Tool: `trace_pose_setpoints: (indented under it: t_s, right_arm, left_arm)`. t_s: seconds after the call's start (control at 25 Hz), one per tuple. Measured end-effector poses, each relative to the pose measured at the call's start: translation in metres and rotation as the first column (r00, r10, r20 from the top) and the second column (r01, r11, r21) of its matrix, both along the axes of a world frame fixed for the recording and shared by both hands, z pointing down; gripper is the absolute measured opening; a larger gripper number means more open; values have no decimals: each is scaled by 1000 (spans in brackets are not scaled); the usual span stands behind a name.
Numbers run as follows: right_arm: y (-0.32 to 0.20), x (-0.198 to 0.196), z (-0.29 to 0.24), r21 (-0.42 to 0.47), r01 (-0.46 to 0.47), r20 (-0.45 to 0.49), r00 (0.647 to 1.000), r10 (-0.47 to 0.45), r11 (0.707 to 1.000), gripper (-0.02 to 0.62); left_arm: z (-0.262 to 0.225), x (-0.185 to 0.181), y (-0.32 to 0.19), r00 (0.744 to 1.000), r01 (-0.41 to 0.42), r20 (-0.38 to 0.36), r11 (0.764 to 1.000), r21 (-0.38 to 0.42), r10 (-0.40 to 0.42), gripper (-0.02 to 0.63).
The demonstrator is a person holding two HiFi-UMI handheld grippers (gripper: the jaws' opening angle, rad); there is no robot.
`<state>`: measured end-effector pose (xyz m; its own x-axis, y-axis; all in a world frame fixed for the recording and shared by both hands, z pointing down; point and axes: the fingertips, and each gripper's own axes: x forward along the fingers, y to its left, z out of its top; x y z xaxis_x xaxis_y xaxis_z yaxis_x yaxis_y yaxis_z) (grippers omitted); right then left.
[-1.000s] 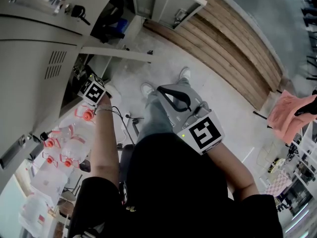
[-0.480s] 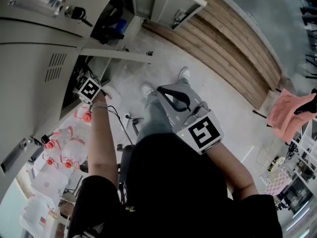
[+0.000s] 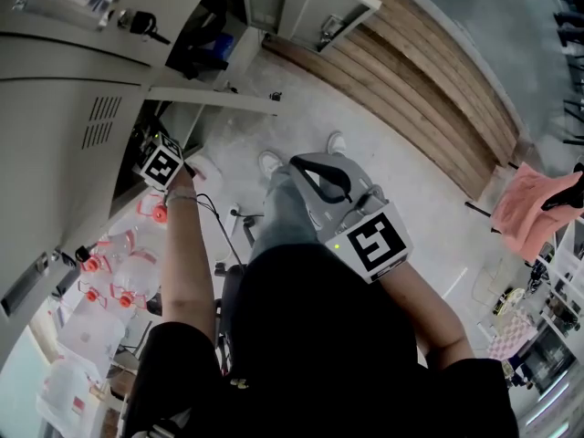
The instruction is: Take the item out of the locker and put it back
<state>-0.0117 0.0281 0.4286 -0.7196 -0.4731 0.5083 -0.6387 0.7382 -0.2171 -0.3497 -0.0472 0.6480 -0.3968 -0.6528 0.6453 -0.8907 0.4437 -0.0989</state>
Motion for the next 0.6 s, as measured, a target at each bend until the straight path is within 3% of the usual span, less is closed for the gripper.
trace_pose_setpoints:
  t_s: [0.6]
  right_arm:
    - [-5,10,-10,21,50,0,999,-50,999,-3]
  left_arm:
    - [-1,27,19,999,-19,-40,1000,15,20,290]
